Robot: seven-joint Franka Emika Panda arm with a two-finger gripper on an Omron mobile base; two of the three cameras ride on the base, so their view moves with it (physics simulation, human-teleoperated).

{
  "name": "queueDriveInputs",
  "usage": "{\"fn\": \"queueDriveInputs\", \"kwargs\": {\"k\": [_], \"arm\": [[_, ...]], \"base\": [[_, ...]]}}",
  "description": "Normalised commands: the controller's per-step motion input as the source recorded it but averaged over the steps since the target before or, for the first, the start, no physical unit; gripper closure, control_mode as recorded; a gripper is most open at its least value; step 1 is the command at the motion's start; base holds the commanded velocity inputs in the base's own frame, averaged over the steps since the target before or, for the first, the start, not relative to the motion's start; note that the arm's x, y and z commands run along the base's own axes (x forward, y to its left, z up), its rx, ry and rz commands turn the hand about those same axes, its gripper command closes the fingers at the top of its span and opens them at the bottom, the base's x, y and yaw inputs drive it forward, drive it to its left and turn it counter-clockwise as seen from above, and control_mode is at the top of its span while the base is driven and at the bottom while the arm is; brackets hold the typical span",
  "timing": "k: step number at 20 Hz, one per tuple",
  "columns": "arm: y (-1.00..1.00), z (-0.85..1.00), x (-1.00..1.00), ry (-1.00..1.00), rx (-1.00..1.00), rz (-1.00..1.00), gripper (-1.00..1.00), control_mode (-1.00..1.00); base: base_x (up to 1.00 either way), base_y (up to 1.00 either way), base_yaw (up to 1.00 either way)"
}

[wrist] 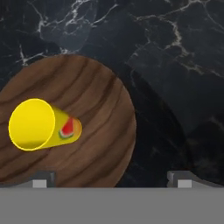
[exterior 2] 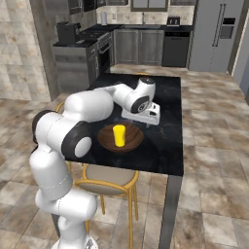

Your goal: Place the cup inside the bowl on the dining table and move the bowl to any counter.

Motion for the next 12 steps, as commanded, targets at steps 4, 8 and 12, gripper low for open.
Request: {"fn": "queueDriveInputs", "kwargs": {"k": [4,8,12], "arm": [[-0.02,-0.14,0.0,0.0,0.08,-0.1,-1.0,-1.0],[0.0,-0.16,0.0,0.0,0.08,-0.1,-1.0,-1.0],[-0.02,-0.17,0.0,0.0,0.09,-0.08,-1.0,-1.0]], "base": [[0.0,0.0,0.0],[0.0,0.0,0.0],[0.0,0.0,0.0]]}}
